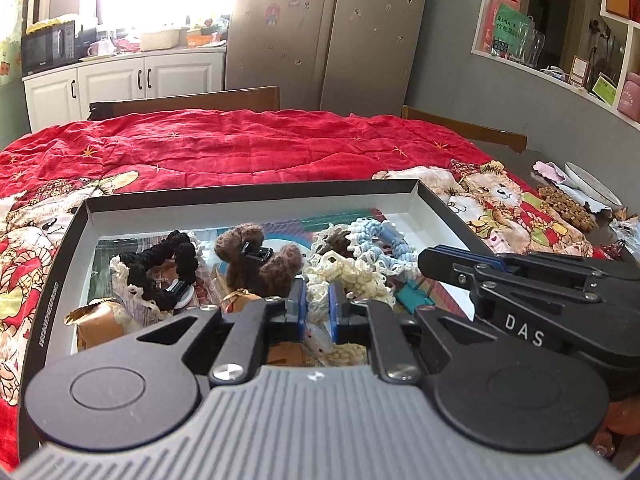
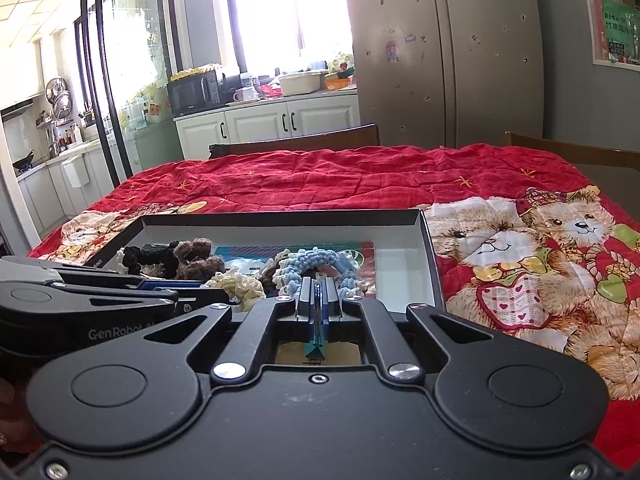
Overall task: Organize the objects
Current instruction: 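Lower the cream crochet ring and teal binder clip down into the black box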
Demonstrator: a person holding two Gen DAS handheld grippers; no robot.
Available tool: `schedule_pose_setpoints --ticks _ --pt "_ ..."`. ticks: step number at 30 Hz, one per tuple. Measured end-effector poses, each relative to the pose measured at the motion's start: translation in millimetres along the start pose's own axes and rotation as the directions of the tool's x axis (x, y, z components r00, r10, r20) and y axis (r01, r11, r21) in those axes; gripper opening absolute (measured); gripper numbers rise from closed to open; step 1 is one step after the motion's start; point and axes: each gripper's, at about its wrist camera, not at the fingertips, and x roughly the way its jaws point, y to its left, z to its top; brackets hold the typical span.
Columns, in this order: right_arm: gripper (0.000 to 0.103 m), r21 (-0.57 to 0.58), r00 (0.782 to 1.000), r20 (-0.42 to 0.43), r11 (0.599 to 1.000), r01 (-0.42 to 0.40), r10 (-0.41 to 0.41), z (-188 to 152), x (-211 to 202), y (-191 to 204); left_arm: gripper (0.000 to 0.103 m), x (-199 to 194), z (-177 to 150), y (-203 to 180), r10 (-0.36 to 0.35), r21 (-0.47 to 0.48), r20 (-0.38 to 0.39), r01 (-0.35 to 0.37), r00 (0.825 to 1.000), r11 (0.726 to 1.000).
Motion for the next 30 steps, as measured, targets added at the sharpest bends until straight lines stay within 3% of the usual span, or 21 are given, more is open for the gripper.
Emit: schedule_pose_setpoints --ticks 11,17,22,30 --pt "0.009 0.003 1.000 0.004 1.000 -0.002 0.002 1.6 -0.4 -0.1 0.017 -0.1 -0.8 0.9 0.006 0.001 -0.001 -0.006 1.000 1.000" --pt "0.012 0.003 1.000 0.004 1.000 -0.002 0.002 1.8 -0.9 -0.6 0.025 -1.0 -0.7 2.4 0.014 -0.008 0.001 -0.014 1.000 1.000" --pt "0.015 0.003 1.000 0.007 1.000 -0.003 0.003 1.7 -1.7 -0.3 0.038 -2.9 -0.6 1.9 0.015 -0.006 0.007 -0.015 1.000 1.000" --pt "0.016 0.000 1.000 0.013 1.000 -0.001 0.001 1.6 -3.6 2.5 0.039 -8.7 0.2 -1.2 0.016 0.004 0.025 -0.016 1.000 1.000"
